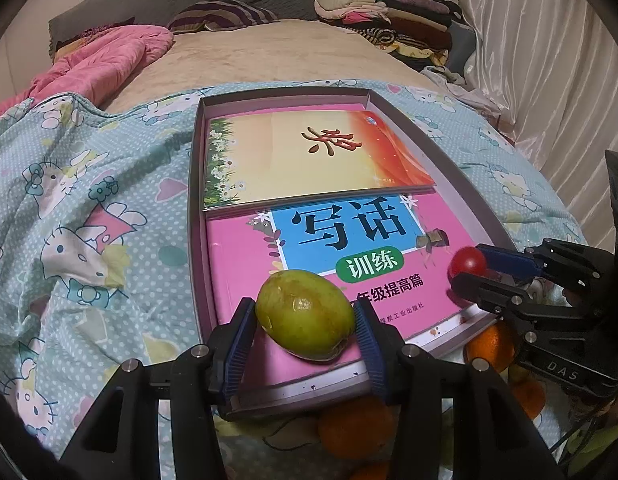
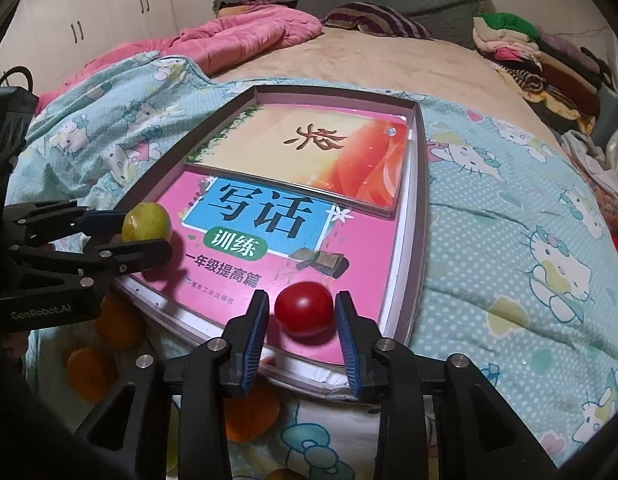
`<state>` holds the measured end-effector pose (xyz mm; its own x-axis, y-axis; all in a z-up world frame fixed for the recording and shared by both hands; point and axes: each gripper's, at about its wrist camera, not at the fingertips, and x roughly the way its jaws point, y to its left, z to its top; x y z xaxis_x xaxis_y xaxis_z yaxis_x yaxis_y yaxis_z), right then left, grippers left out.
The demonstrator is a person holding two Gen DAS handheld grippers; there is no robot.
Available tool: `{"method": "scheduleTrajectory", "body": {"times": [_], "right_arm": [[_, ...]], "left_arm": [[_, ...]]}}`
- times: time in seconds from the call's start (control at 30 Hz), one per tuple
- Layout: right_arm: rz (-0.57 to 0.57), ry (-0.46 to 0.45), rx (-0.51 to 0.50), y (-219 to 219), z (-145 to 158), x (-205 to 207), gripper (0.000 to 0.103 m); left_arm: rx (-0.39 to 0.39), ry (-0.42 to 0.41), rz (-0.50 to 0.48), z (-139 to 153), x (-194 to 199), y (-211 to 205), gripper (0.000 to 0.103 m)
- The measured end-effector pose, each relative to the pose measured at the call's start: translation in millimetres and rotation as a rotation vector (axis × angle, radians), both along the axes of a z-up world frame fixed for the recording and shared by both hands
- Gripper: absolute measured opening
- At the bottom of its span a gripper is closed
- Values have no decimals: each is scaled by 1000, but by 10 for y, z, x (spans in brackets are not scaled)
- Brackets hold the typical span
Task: Organize fruits
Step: 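Carry the pear onto the pink book with left tool while right tool places the tomato there, then open both tools and pull them back from the tray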
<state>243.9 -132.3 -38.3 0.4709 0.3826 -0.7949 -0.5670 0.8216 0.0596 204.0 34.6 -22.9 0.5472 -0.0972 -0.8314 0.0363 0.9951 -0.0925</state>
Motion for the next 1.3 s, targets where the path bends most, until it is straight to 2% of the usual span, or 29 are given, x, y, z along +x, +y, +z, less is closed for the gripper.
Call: {"method": "scheduleTrajectory", "body": {"times": [0.17, 0.33, 0.53, 0.83, 0.9, 0.93, 1.3], "right_arm": [[-5, -22, 20, -28, 26, -27, 39], [-22, -58, 62, -106, 107, -77, 49], [-40, -84, 90, -201, 149, -156, 53], [-43, -116, 120, -290, 238, -247, 58], [-43, -123, 120, -300, 252, -263, 59], [-45, -127, 119, -305, 259, -272, 59], [-55, -159, 141, -360, 350, -336, 64]], "left_arm": [[2, -3, -1, 5, 1, -2, 50], [0, -3, 0, 7, -1, 2, 50], [1, 0, 3, 4, -15, 8, 52], [-11, -11, -3, 50, -80, -14, 60], [-10, -23, 8, 92, -109, -5, 69], [-12, -31, 10, 118, -122, 1, 71], [-29, -104, 63, 392, -242, 188, 76]]}}
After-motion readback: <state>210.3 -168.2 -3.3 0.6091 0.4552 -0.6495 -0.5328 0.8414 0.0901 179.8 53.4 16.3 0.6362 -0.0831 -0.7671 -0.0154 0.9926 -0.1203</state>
